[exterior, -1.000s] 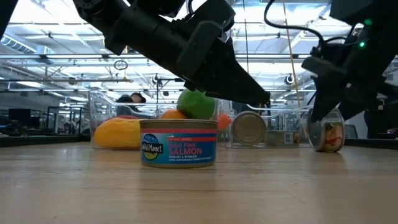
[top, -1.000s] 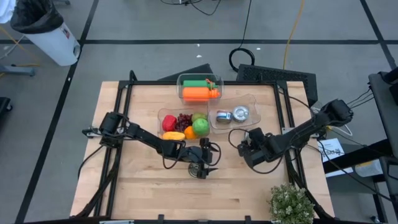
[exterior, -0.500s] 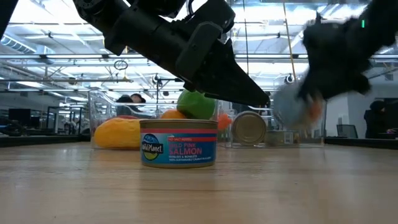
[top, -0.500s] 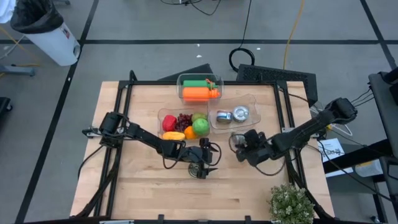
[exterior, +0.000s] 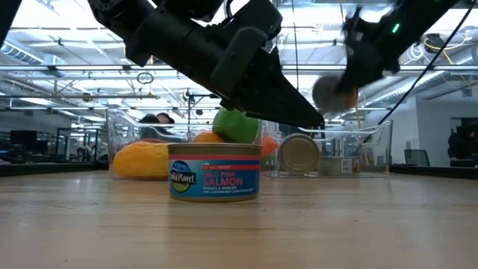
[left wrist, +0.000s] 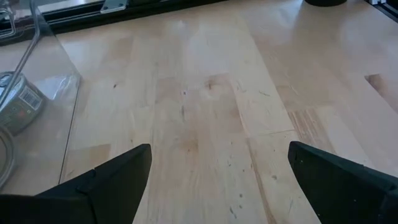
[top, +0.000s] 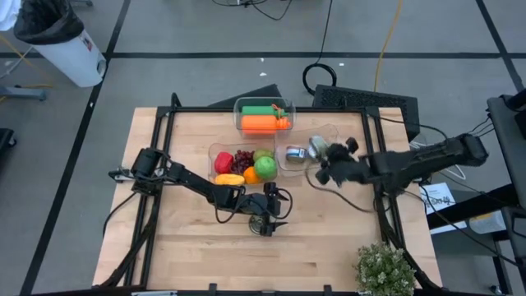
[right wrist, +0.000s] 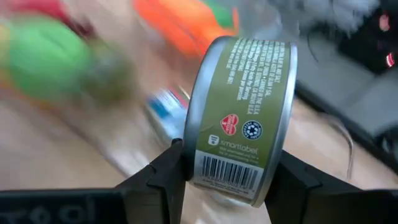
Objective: Pick & Place Food Item
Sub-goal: Put the green tuna can into the bottom right transparent bin
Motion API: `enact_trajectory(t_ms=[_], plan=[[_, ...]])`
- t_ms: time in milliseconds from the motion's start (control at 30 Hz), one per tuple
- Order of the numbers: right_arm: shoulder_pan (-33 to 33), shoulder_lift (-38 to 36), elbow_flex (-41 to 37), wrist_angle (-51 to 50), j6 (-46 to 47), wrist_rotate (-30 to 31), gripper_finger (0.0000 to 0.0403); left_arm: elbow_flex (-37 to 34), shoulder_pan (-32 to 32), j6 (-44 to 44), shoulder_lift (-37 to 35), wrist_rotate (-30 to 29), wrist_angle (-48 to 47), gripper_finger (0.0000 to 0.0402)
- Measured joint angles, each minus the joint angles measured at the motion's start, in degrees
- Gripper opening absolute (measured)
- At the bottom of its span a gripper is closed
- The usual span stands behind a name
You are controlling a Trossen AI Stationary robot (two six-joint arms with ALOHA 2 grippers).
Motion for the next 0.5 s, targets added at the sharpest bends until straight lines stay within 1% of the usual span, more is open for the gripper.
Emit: enact_trajectory(t_ms=[100, 167, 333, 500], plan=[[-7.6, 2.9, 0.0, -4.1, -2.5, -8.0, 0.0153, 0.0, 0.0, 0.0, 0.0, 0.0, -0.1, 0.0392], [-11.0, 5.3, 0.0, -6.9, -3.9, -10.8, 0.0153, 0.0, 0.0, 0.0, 0.0, 0.0, -0.4, 0.0392], [-16.1, 10.8, 0.0, -7.4, -7.3, -10.5, 0.0153, 0.0, 0.1, 0.0, 0.0, 0.0, -0.8, 0.0392], [-18.5, 14.0, 0.0, -6.5, -8.9, -10.7, 0.0154, 0.0, 0.1, 0.0, 0.0, 0.0, -1.1, 0.0392]])
